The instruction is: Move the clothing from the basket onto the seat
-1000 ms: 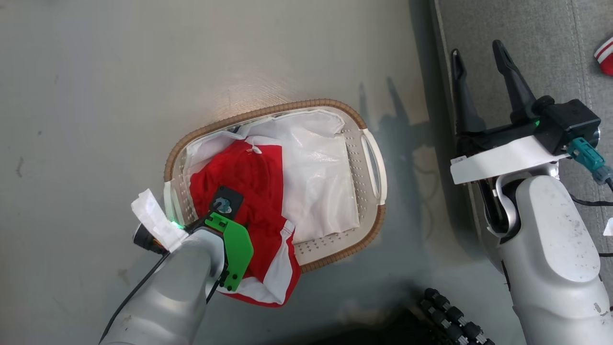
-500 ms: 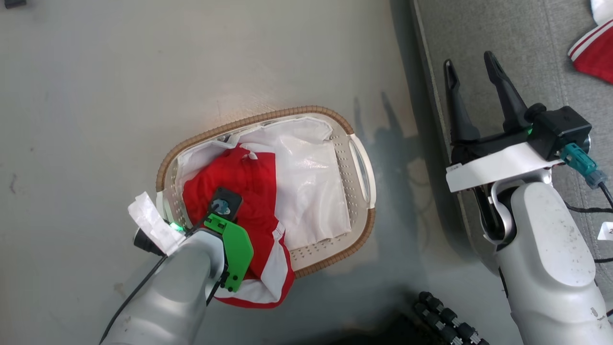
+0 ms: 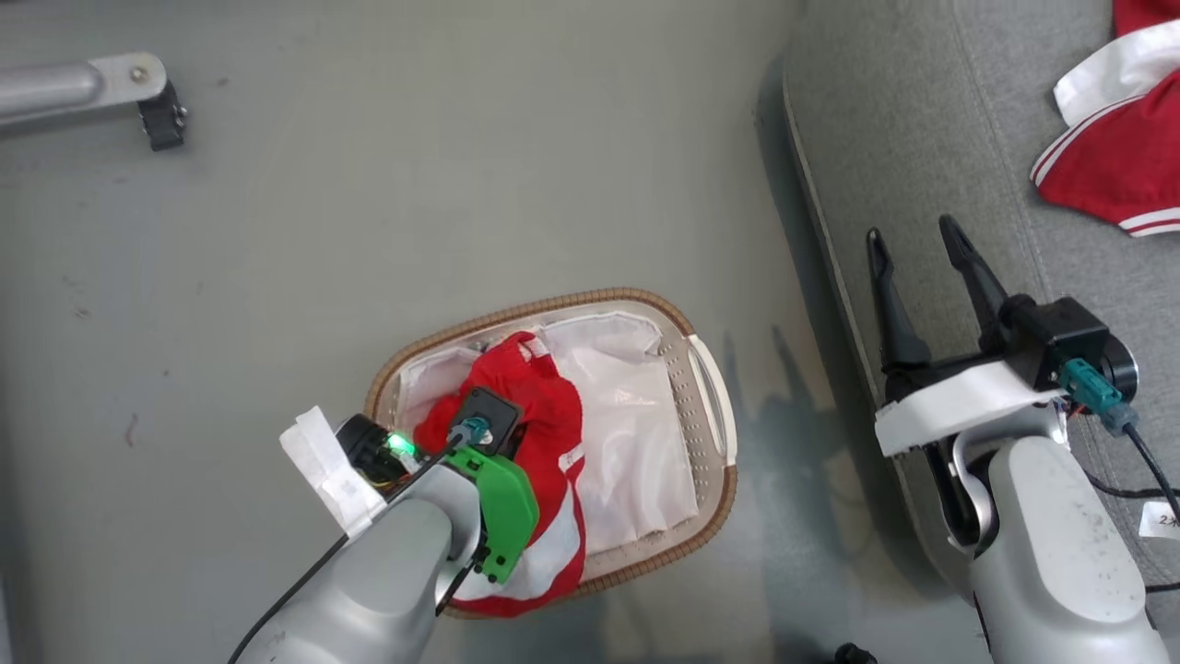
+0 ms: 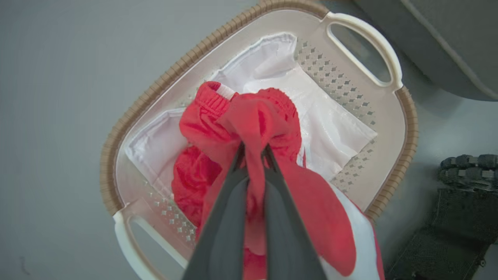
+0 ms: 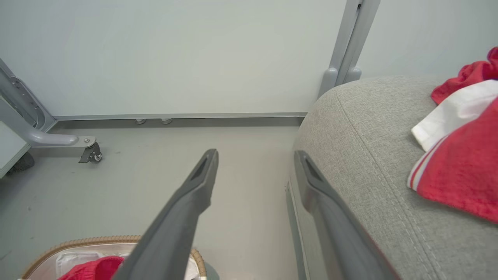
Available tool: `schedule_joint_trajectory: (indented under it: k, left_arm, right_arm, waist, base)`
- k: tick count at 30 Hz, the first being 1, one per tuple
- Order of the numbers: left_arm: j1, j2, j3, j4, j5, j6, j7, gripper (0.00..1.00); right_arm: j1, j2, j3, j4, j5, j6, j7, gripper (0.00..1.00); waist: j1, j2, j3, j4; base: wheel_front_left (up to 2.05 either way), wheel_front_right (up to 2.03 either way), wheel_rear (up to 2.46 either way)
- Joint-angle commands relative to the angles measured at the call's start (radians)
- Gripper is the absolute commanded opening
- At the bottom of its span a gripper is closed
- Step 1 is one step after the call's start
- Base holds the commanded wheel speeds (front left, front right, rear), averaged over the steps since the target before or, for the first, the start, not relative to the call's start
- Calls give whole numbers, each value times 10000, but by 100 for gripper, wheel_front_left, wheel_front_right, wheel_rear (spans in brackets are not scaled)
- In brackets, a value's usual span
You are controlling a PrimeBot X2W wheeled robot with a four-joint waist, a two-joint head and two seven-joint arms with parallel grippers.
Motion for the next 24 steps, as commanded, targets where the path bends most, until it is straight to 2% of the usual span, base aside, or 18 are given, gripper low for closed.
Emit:
schedule_joint_trajectory:
  k: [1,4,10,17,24]
  left_arm:
    - [61,32,-183,-255,-179,-34,-105,0]
    - [-203,85,-557,-722,-258,-31,-265,0]
    - [-645,540,-1263,-1780,-528,-34,-371,0]
    - [-1580,1680,-1912,-3503,-997,-33,141,0]
    - [-2443,2605,-1714,-5115,-1383,-12,702,0]
  right_arm:
    - [324,-37,-72,90,-126,-11,-3,100]
    - [735,-38,-138,217,-250,-11,-3,100]
    - [1427,-38,-148,397,-386,-11,-3,100]
    - [1949,-38,80,507,-480,-11,-3,100]
    - [2082,-37,568,502,-464,-11,-3,100]
  waist:
    - [0,83,-1388,525]
    - [0,83,-2119,671]
    - [0,83,-3402,804]
    - [0,83,-4450,773]
    - [0,83,-5002,672]
  base:
    - [0,0,0]
    - [0,0,0]
    - [0,0,0]
    - [0,0,0]
    - [0,0,0]
